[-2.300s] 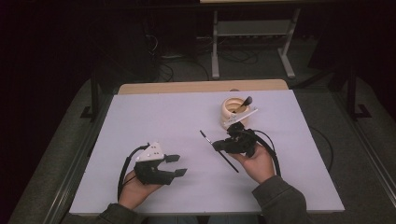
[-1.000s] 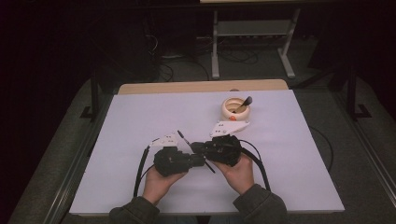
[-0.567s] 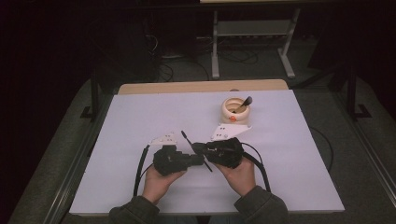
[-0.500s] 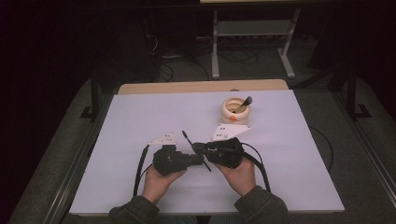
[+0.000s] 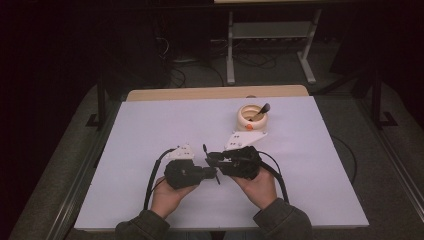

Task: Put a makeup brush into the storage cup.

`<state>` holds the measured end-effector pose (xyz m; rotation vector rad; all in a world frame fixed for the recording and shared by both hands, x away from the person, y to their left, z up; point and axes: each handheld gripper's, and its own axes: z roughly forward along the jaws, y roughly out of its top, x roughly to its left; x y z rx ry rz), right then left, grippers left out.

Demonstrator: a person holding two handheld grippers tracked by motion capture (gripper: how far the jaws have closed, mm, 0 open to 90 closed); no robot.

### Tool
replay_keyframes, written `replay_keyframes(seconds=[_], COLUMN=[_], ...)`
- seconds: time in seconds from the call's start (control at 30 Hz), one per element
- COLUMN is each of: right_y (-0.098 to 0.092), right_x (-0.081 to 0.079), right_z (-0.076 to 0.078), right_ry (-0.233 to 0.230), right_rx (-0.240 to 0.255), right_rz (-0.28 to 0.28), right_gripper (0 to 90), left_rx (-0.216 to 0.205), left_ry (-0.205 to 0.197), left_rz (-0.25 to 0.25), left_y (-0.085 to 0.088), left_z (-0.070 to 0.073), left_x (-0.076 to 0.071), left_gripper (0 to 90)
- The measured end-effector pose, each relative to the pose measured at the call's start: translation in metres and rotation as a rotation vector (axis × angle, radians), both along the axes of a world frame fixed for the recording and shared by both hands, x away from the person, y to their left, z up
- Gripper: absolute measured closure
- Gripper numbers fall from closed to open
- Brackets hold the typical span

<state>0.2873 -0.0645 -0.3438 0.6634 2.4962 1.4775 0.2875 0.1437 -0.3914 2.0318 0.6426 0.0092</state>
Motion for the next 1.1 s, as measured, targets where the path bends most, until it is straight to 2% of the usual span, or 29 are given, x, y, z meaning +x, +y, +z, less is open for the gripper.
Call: replay_keyframes(seconds=[0.1, 0.3, 0.37, 0.47, 0.5, 0.57, 0.67, 0.77, 1.1], right_y=[0.000, -0.001, -0.003, -0.010, -0.013, -0.019, -0.027, -0.033, -0.053], right_x=[-0.001, 0.001, 0.002, 0.007, 0.008, 0.011, 0.015, 0.018, 0.032], right_z=[0.000, 0.001, 0.001, 0.001, 0.001, 0.002, 0.002, 0.004, 0.008], right_ry=[0.004, 0.031, 0.033, 0.030, 0.036, 0.048, 0.067, 0.066, 0.089], right_rx=[-0.007, -0.010, -0.007, -0.005, -0.002, 0.013, 0.026, 0.031, 0.030], right_rz=[0.006, 0.016, 0.012, -0.003, -0.014, -0.023, -0.042, -0.059, -0.109], right_gripper=[83.7, 84.9, 84.9, 85.0, 85.0, 84.9, 84.9, 85.0, 85.0], left_rx=[0.015, 0.018, 0.017, 0.023, 0.011, 0.013, 0.019, 0.027, 0.046], left_ry=[-0.011, -0.007, -0.008, -0.011, -0.004, -0.005, -0.014, -0.028, -0.047], left_rz=[-0.007, -0.015, -0.016, -0.008, -0.007, -0.003, 0.001, 0.008, 0.025], left_y=[0.000, 0.000, 0.000, 0.001, 0.003, 0.003, 0.007, 0.010, 0.018], left_z=[0.000, 0.000, 0.000, 0.000, -0.001, -0.001, -0.001, -0.002, -0.002], left_x=[0.000, -0.002, -0.002, -0.004, -0.005, -0.006, -0.008, -0.008, -0.010], left_gripper=[85.8, 84.6, 79.4, 76.4, 75.4, 74.9, 73.4, 72.5, 70.9])
